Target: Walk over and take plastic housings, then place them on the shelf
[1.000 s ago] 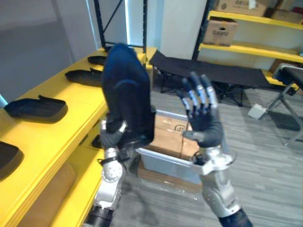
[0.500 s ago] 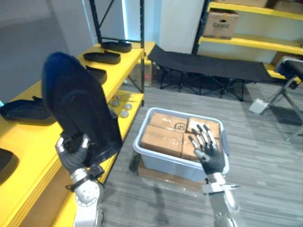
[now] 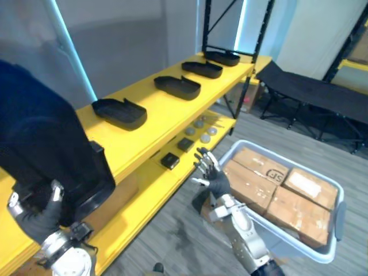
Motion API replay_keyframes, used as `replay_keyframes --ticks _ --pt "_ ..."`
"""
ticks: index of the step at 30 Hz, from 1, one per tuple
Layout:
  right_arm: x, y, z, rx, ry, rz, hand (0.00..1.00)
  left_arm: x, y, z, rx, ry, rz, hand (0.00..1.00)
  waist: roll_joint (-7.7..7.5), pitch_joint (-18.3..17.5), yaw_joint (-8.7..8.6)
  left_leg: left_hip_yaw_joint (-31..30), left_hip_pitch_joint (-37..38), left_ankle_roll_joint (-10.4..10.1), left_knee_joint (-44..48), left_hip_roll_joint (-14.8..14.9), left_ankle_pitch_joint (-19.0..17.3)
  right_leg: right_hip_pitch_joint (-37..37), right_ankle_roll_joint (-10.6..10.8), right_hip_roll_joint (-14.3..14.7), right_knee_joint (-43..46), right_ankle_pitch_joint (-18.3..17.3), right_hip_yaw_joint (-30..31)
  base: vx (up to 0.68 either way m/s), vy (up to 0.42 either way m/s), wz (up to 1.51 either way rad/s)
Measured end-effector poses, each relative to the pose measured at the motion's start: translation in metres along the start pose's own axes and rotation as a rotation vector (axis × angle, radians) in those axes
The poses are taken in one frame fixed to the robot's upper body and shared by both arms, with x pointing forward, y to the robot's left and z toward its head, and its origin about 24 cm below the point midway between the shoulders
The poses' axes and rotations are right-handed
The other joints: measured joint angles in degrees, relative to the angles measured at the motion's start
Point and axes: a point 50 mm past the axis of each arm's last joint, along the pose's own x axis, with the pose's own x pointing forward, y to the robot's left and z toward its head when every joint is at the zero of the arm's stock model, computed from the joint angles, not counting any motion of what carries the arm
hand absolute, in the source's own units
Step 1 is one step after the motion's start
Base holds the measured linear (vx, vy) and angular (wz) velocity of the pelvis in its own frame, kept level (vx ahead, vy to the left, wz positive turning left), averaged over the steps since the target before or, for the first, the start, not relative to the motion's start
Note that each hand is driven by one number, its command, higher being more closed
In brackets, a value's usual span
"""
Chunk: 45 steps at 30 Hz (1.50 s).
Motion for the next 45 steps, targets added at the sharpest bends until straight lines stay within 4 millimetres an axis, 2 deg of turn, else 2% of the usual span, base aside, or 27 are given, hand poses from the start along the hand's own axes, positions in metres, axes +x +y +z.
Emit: replay_keyframes --ticks 2,5,7,10,12,14,17,23,26,27,28,30,32,34,37,38,40,41,42,43,44,45 --pt "0.000 0.000 -0.003 0.002 0.025 -0.001 0.00 0.001 0.001 0.001 0.003 -0.008 0.003 1.00 0.01 1.19 -0.05 -0.59 -2.64 0.38 5.51 -0.18 -2.49 1.04 0.25 -0.02 0.63 -0.54 -1.15 -0.02 0.009 0.29" --pt "-0.002 -0.004 -0.004 -0.007 0.042 -0.017 0.00 0.006 -0.007 0.009 -0.038 -0.053 -0.048 1.00 -0.02 2.09 -1.24 1.87 -4.95 2.25 7.67 -0.27 -2.99 3.91 0.77 -0.31 0.66 -1.55 -6.78 -0.02 0.005 0.95" --pt "-0.003 -0.007 -0.002 -0.045 0.037 -0.025 0.00 0.008 -0.010 0.023 -0.090 -0.127 -0.083 1.00 -0.28 2.21 -1.19 3.00 -4.99 2.07 4.11 -0.61 -0.14 4.29 0.74 -0.79 0.69 -1.94 -9.57 0.01 0.029 0.71" --pt "-0.004 -0.011 0.004 -0.051 0.016 -0.046 0.00 0.011 -0.015 0.038 -0.144 -0.215 -0.113 1.00 -0.30 2.44 -1.14 2.88 -4.09 2.41 -1.51 -1.13 3.39 2.99 0.34 -1.31 1.99 -2.87 -9.76 0.01 0.053 0.37" --pt "-0.011 -0.018 0.011 -0.027 -0.018 -0.101 0.00 0.017 -0.029 0.046 -0.209 -0.263 -0.168 1.00 0.36 2.91 -2.09 1.12 -4.26 2.97 -4.28 -1.89 5.38 1.36 -0.93 -1.89 5.35 -6.13 -6.54 -0.01 0.034 0.52" --pt "-0.020 -0.030 0.013 -0.013 -0.024 -0.167 0.00 0.022 -0.048 0.051 -0.284 -0.291 -0.267 1.00 0.19 3.50 -4.65 -2.28 -4.53 2.69 -4.29 -3.35 6.01 1.14 -2.86 -1.92 7.91 -8.40 2.04 0.01 0.022 0.87" --pt "-0.028 -0.040 0.015 -0.003 -0.050 -0.218 0.00 0.024 -0.064 0.051 -0.310 -0.296 -0.359 1.00 -0.09 3.50 -5.99 -4.27 -5.34 2.05 -4.27 -3.56 6.47 0.23 -2.35 -1.71 9.98 -9.00 6.08 0.00 -0.040 0.43" --pt "-0.022 -0.034 0.018 -0.001 -0.067 -0.135 0.00 0.022 -0.061 0.036 -0.296 -0.198 -0.338 1.00 -0.11 3.77 -5.41 -3.49 -5.93 1.59 -3.94 -2.49 8.05 -0.33 -2.25 -0.49 8.80 -9.05 6.57 -0.04 -0.058 -0.02" --pt "-0.016 -0.027 0.019 -0.002 -0.070 -0.074 0.00 0.015 -0.058 0.029 -0.298 -0.139 -0.296 1.00 0.61 4.92 -4.74 -3.18 -5.01 0.97 -3.96 -1.36 8.46 0.57 -2.01 0.69 8.06 -10.24 7.95 -0.13 -0.070 -0.11" --pt "-0.016 -0.027 0.018 -0.003 -0.068 -0.067 0.00 0.014 -0.056 0.027 -0.299 -0.124 -0.285 1.00 0.84 5.49 -4.75 -3.25 -5.08 0.72 -3.97 -1.29 8.71 0.66 -0.41 0.74 8.01 -11.48 7.98 -0.21 -0.073 0.10" --pt "-0.017 -0.028 0.017 -0.007 -0.061 -0.069 0.00 0.012 -0.055 0.026 -0.304 -0.109 -0.272 1.00 1.75 6.37 -4.79 -3.13 -5.00 1.07 -3.98 -0.67 8.48 0.71 -0.52 1.26 8.29 -11.83 7.72 -0.19 -0.051 0.12" --pt "-0.020 -0.031 0.015 -0.012 -0.051 -0.079 0.00 0.010 -0.053 0.024 -0.298 -0.098 -0.267 1.00 2.09 6.57 -4.86 -1.38 -5.20 1.56 -3.99 -0.15 7.82 0.98 -0.54 1.54 8.05 -11.84 7.16 -0.14 -0.003 0.21" --pt "-0.020 -0.031 0.015 -0.008 -0.062 -0.085 0.00 0.010 -0.052 0.024 -0.296 -0.101 -0.266 1.00 1.22 6.66 -5.10 0.45 -5.39 2.16 -3.91 -0.36 7.51 1.72 -0.58 0.51 7.20 -11.82 6.26 -0.05 0.042 0.19" --pt "-0.020 -0.032 0.014 0.086 -0.064 -0.107 0.00 0.011 -0.050 0.027 -0.307 -0.137 -0.263 1.00 0.68 6.17 -4.72 1.71 -6.37 2.02 -1.85 -1.80 7.73 1.79 -0.63 -0.54 7.25 -11.88 6.53 0.03 0.055 0.03" --pt "-0.020 -0.035 0.014 0.135 -0.076 -0.156 0.00 0.015 -0.056 0.033 -0.346 -0.172 -0.279 1.00 -1.06 5.85 -4.87 1.74 -6.45 2.67 -2.28 -4.43 7.29 1.49 -2.76 -2.87 8.41 -12.97 6.50 0.10 0.078 0.19" --pt "-0.020 -0.043 0.018 0.136 -0.102 -0.205 0.00 0.019 -0.062 0.038 -0.374 -0.203 -0.297 1.00 -1.76 5.92 -5.43 1.63 -5.67 3.46 -2.54 -5.87 6.72 1.06 -4.01 -4.62 12.25 -12.01 7.04 0.13 0.080 0.26" --pt "-0.023 -0.053 0.023 0.117 -0.125 -0.255 0.00 0.022 -0.068 0.044 -0.397 -0.238 -0.320 1.00 -1.34 5.93 -6.49 1.37 -4.37 4.13 -2.74 -5.68 6.23 -2.85 -6.03 -5.77 21.51 -9.73 10.47 0.11 0.107 0.09" --pt "-0.026 -0.063 0.030 0.091 -0.159 -0.299 0.00 0.026 -0.072 0.050 -0.414 -0.285 -0.341 1.00 -1.62 6.10 -6.61 2.24 -1.97 4.79 -2.95 -5.24 4.94 -7.02 -8.71 -6.95 30.96 -5.83 14.03 0.12 0.116 -0.24" --pt "-0.026 -0.067 0.032 0.077 -0.169 -0.310 0.00 0.027 -0.073 0.052 -0.415 -0.298 -0.348 1.00 -1.62 6.12 -6.65 2.70 -0.82 5.02 -3.18 -4.90 4.47 -8.48 -8.82 -7.35 34.08 -3.35 14.81 0.20 0.067 -0.45" --pt "-0.027 -0.072 0.037 0.052 -0.190 -0.327 0.00 0.030 -0.074 0.055 -0.412 -0.318 -0.359 1.00 -0.94 6.26 -7.26 3.15 1.01 5.98 -3.78 -3.41 3.76 -10.58 -8.60 -7.41 37.67 -2.21 16.11 0.17 0.033 -0.31" --pt "-0.027 -0.073 0.039 0.046 -0.202 -0.328 0.00 0.032 -0.075 0.057 -0.411 -0.331 -0.363 1.00 -0.94 6.08 -7.85 3.21 1.19 6.16 -3.45 -2.79 3.36 -11.14 -8.15 -6.96 37.27 -4.82 16.11 0.18 0.020 -0.28" --pt "-0.026 -0.074 0.043 0.038 -0.223 -0.323 0.00 0.037 -0.077 0.060 -0.419 -0.354 -0.358 1.00 -0.77 6.00 -8.38 3.20 1.32 6.17 -3.23 -1.52 2.83 -12.48 -7.11 -5.05 34.65 -8.72 16.29 0.09 0.009 -0.11"
